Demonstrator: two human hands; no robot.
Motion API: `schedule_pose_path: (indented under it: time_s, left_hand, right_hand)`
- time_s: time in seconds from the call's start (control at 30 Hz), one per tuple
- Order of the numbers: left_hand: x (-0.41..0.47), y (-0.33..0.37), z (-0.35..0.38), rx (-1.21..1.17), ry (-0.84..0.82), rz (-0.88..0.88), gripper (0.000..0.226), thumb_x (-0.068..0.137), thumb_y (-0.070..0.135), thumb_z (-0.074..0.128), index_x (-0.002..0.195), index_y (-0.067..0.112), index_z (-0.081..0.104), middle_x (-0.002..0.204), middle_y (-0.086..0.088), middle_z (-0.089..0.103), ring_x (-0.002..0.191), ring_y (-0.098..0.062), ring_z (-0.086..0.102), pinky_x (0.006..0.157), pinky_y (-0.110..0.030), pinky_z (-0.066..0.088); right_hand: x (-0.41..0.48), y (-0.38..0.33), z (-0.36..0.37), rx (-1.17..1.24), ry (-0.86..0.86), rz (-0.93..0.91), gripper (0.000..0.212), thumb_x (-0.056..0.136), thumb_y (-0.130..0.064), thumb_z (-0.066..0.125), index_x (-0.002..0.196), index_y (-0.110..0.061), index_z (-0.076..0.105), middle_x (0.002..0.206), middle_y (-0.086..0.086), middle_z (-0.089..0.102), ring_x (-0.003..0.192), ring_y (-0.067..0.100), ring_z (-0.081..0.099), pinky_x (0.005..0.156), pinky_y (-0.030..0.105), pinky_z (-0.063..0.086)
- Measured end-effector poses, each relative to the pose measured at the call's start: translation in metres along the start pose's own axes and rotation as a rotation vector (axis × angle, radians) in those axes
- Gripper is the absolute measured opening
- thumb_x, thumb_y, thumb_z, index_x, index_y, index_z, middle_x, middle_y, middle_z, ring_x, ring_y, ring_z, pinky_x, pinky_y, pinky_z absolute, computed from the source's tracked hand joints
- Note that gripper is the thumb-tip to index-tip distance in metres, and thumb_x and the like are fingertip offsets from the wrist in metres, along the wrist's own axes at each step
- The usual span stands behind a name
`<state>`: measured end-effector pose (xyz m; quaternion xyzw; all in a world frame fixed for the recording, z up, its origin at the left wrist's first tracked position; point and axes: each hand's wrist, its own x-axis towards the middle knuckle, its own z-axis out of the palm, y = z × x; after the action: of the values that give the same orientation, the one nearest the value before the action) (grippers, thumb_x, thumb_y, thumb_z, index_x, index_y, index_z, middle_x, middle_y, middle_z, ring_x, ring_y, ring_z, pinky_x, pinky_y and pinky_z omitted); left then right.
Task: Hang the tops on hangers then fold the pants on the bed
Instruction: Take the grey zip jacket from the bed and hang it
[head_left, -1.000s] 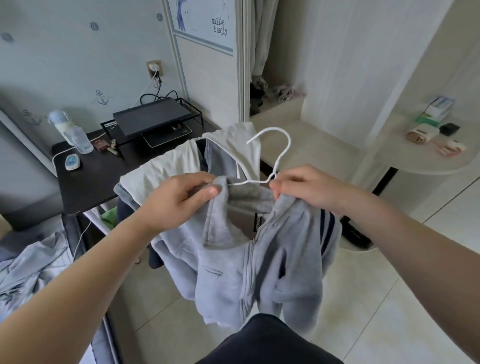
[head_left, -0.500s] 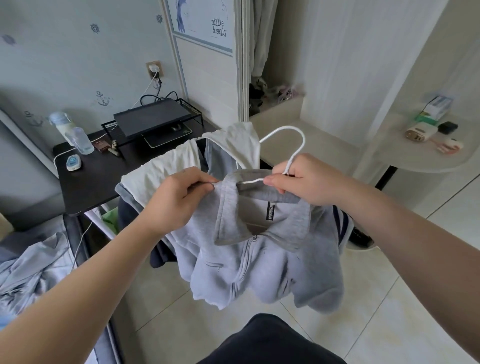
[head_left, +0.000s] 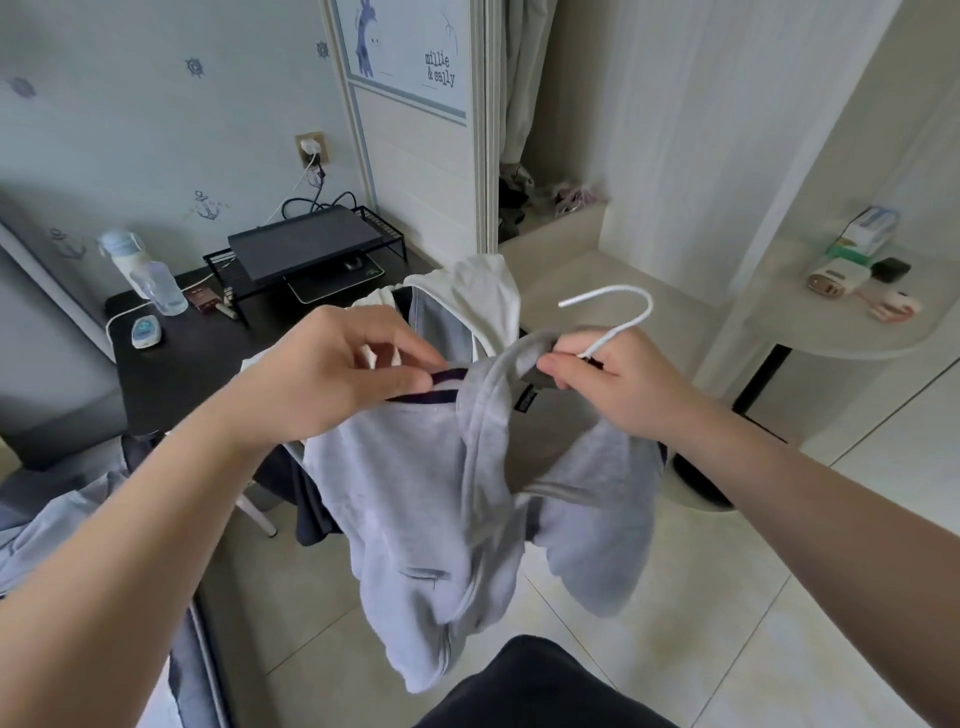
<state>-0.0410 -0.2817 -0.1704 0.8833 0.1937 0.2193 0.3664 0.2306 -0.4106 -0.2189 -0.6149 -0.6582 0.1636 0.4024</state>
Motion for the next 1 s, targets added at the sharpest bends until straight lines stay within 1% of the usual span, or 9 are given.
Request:
schedule_pose_path:
  time_s: [0.07, 0.13, 0.23, 0.37, 0.43, 0.53, 0.63, 0.83, 1.0]
  left_hand:
    - [-0.002, -0.009, 0.002, 0.144, 0.102, 0.023, 0.029, 0.080, 0.017, 0.084, 0.107, 0.020, 0.075, 0.102, 0.005, 0.066, 0.088, -0.007, 0.057, 0.080, -0.016, 0.042]
    - [-0.005, -0.021, 0.005, 0.159, 0.050, -0.019, 0.028, 0.082, 0.028, 0.078, 0.106, 0.014, 0.074, 0.096, 0.003, 0.068, 0.089, -0.010, 0.060, 0.083, -0.021, 0.044]
    - [-0.011, -0.039, 0.006, 0.258, 0.084, -0.081, 0.034, 0.088, 0.047, 0.063, 0.083, 0.013, 0.064, 0.066, 0.005, 0.055, 0.061, -0.011, 0.048, 0.061, -0.026, 0.039]
    - [-0.015, -0.047, 0.002, 0.557, 0.229, -0.002, 0.045, 0.095, 0.056, 0.059, 0.077, 0.015, 0.052, 0.061, 0.006, 0.047, 0.059, -0.009, 0.048, 0.053, -0.034, 0.037]
    - [-0.018, -0.051, -0.005, 0.635, 0.266, 0.009, 0.052, 0.091, 0.065, 0.053, 0.074, 0.017, 0.048, 0.056, 0.006, 0.045, 0.052, -0.011, 0.046, 0.048, -0.034, 0.038]
    - [-0.023, -0.056, -0.017, 0.620, 0.249, -0.010, 0.057, 0.083, 0.075, 0.049, 0.070, 0.020, 0.043, 0.049, 0.005, 0.041, 0.045, -0.018, 0.041, 0.046, -0.036, 0.037]
    - [-0.024, -0.057, -0.021, 0.629, 0.209, -0.096, 0.056, 0.081, 0.080, 0.044, 0.075, 0.024, 0.046, 0.050, 0.004, 0.048, 0.048, -0.015, 0.049, 0.049, -0.035, 0.043]
    - [-0.027, -0.058, -0.014, 0.295, 0.249, -0.059, 0.044, 0.090, 0.062, 0.053, 0.076, 0.021, 0.060, 0.060, 0.000, 0.053, 0.057, -0.017, 0.049, 0.058, -0.041, 0.044]
    - [-0.028, -0.066, -0.018, 0.576, 0.308, -0.109, 0.053, 0.073, 0.078, 0.059, 0.077, 0.025, 0.064, 0.064, 0.005, 0.059, 0.065, -0.017, 0.057, 0.060, -0.039, 0.048]
  right_hand:
    - [0.001, -0.003, 0.001, 0.041, 0.044, -0.045, 0.034, 0.095, -0.035, 0.056, 0.063, -0.024, 0.056, 0.057, -0.002, 0.050, 0.055, 0.014, 0.046, 0.057, 0.028, 0.038]
    - [0.004, -0.004, -0.003, 0.063, 0.072, -0.058, 0.036, 0.096, -0.035, 0.056, 0.064, -0.019, 0.058, 0.055, -0.003, 0.050, 0.053, 0.011, 0.045, 0.056, 0.022, 0.037]
    - [0.009, -0.006, -0.011, 0.043, 0.053, -0.054, 0.036, 0.097, -0.034, 0.057, 0.064, -0.019, 0.059, 0.053, -0.010, 0.047, 0.052, 0.003, 0.044, 0.054, 0.015, 0.034]
    - [0.017, -0.009, -0.015, -0.012, -0.023, -0.041, 0.039, 0.097, -0.037, 0.057, 0.063, -0.017, 0.059, 0.052, 0.004, 0.050, 0.049, 0.013, 0.042, 0.051, 0.025, 0.033]
    - [0.019, -0.010, -0.019, -0.031, -0.061, -0.017, 0.040, 0.097, -0.037, 0.059, 0.062, -0.018, 0.057, 0.051, 0.008, 0.046, 0.047, 0.010, 0.038, 0.049, 0.022, 0.030]
    - [0.021, -0.010, -0.023, -0.031, -0.085, 0.004, 0.042, 0.100, -0.033, 0.060, 0.062, -0.016, 0.057, 0.049, -0.002, 0.040, 0.045, 0.006, 0.034, 0.048, 0.018, 0.028]
    - [0.024, -0.011, -0.021, -0.028, -0.076, -0.003, 0.042, 0.100, -0.032, 0.060, 0.062, -0.014, 0.057, 0.046, -0.008, 0.039, 0.042, 0.004, 0.034, 0.046, 0.015, 0.027]
    - [0.028, -0.009, -0.019, -0.071, -0.035, -0.019, 0.040, 0.097, -0.036, 0.059, 0.062, -0.017, 0.057, 0.048, -0.004, 0.039, 0.044, 0.005, 0.035, 0.047, 0.018, 0.028]
    - [0.028, -0.013, -0.013, -0.072, -0.043, -0.020, 0.038, 0.097, -0.035, 0.061, 0.061, -0.023, 0.057, 0.047, -0.009, 0.039, 0.043, 0.005, 0.035, 0.046, 0.015, 0.027]
